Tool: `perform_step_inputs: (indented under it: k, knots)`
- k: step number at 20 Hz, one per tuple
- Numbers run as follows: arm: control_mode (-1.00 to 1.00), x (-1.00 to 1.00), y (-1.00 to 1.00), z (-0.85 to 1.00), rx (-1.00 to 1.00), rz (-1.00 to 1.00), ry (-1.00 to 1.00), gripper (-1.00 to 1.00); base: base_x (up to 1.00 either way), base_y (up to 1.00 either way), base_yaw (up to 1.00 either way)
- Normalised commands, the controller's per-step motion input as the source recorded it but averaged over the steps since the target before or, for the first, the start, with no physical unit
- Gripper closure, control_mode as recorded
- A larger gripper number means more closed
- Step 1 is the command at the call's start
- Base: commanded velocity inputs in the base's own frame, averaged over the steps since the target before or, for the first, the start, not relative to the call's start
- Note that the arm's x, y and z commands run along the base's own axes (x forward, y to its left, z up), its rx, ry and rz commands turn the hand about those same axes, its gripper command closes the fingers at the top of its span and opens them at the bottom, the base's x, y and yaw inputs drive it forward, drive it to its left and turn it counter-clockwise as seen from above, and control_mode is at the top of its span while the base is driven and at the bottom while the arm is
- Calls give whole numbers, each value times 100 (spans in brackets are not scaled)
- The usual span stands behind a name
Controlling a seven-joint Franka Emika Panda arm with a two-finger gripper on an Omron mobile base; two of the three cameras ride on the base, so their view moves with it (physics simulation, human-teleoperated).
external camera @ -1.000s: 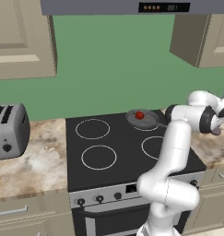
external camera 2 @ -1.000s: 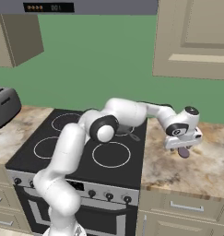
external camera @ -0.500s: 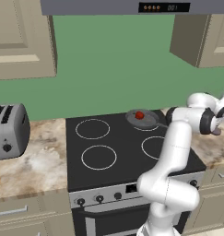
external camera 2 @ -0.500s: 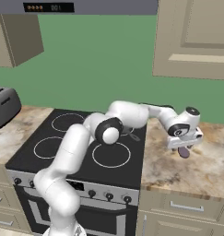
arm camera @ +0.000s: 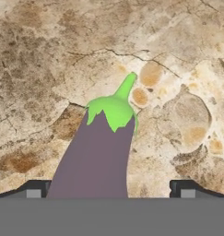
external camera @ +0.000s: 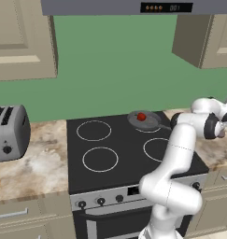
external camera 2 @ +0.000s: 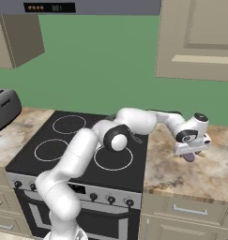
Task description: Put the eggplant and bell pepper in the pan. Then turn on the rear right burner and set the heat to medium.
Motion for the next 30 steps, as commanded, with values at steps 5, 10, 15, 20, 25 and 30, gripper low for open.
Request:
perform_step_inputs:
  k: [5,10,15,20,25,30]
  knots:
    - [-100,0,0,-21,-3,0,4,100,0,0,0]
    - [-100,-21,-1,-34,2,0,10,100,0,0,0]
    - [-100,-69,-2,-11,8,0,-18,100,0,0,0]
    - [-100,-75,10,11,3,2,-27,100,0,0,0]
    - [-100,-75,39,20,0,7,-13,100,0,0,0]
    - [-100,-54,66,42,0,10,-1,100,0,0,0]
